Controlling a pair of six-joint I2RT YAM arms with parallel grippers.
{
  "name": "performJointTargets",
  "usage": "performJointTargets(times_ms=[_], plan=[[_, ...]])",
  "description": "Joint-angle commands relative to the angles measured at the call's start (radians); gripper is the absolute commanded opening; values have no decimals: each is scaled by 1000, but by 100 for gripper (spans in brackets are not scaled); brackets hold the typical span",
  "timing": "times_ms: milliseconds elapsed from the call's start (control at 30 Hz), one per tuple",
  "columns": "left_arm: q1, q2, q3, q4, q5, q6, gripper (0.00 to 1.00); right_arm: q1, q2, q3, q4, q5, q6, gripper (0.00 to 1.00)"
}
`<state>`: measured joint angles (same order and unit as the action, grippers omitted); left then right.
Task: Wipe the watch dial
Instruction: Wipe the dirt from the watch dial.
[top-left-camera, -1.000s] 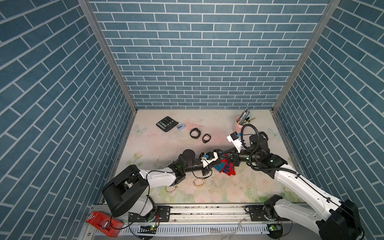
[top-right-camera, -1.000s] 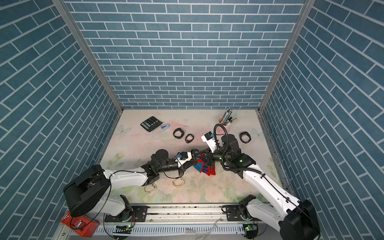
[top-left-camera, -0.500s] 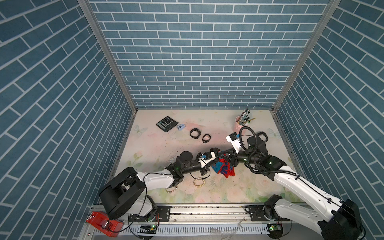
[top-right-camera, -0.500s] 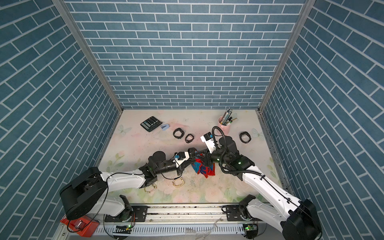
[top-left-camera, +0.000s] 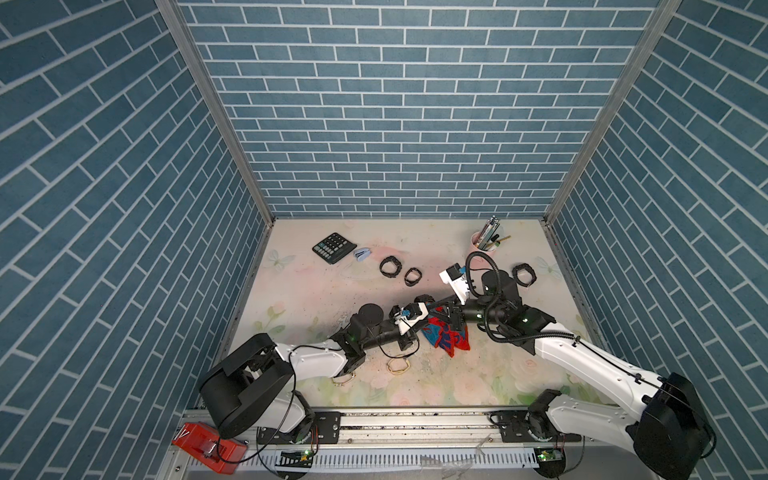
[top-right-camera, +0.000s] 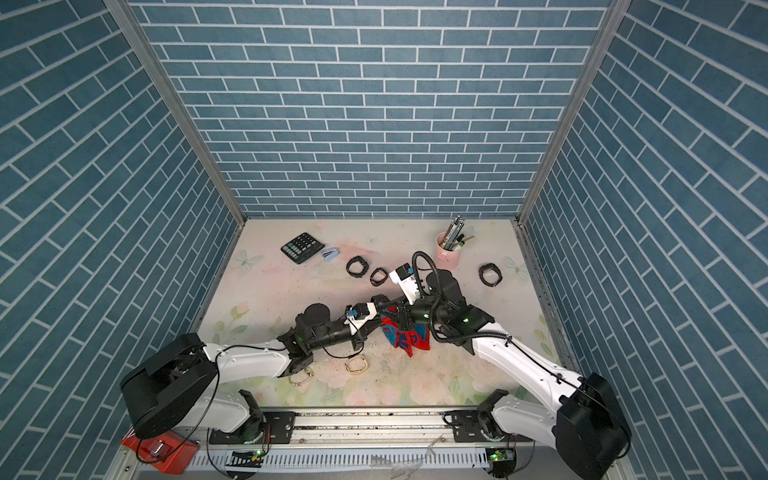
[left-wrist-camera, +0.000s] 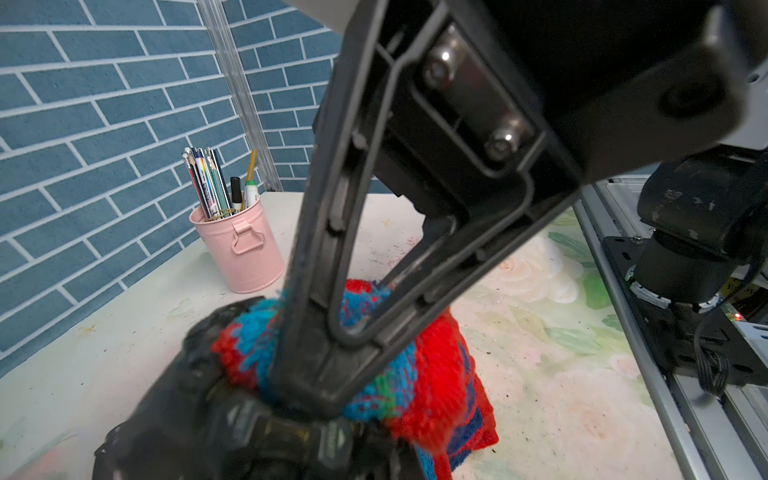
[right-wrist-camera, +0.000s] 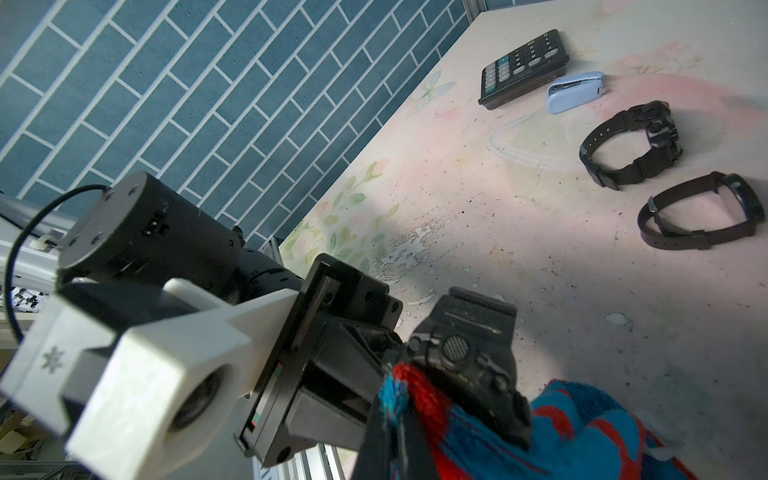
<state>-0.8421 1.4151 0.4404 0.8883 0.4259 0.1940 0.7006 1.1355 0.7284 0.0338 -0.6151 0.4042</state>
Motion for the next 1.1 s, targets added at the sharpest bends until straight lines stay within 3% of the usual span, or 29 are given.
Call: performJointTargets(times_ms=[0,133,267,500,733,933,1067], plan=[[-15,-16,20,157,50,19,2,27,10,-1,-45,97,0,0],[-15,-30,15,157,43,24,2,25,-21,-22,-120,278,-26,0],[-15,-54,14,138,54,38,2,25,-38,-26,-127,320,-1,0],[-15,-67,12,134,65,44,2,23,-37,0,-5,177,124,0],[-15,-42,12,180,67,28,2,26,34,-24,301,-24,260,0],[-15,-40,14,206,57,20,2,34,98,-66,336,-9,282,0],[-14,-53,-5,226,21,21,2,35,56,-100,223,16,203,0]])
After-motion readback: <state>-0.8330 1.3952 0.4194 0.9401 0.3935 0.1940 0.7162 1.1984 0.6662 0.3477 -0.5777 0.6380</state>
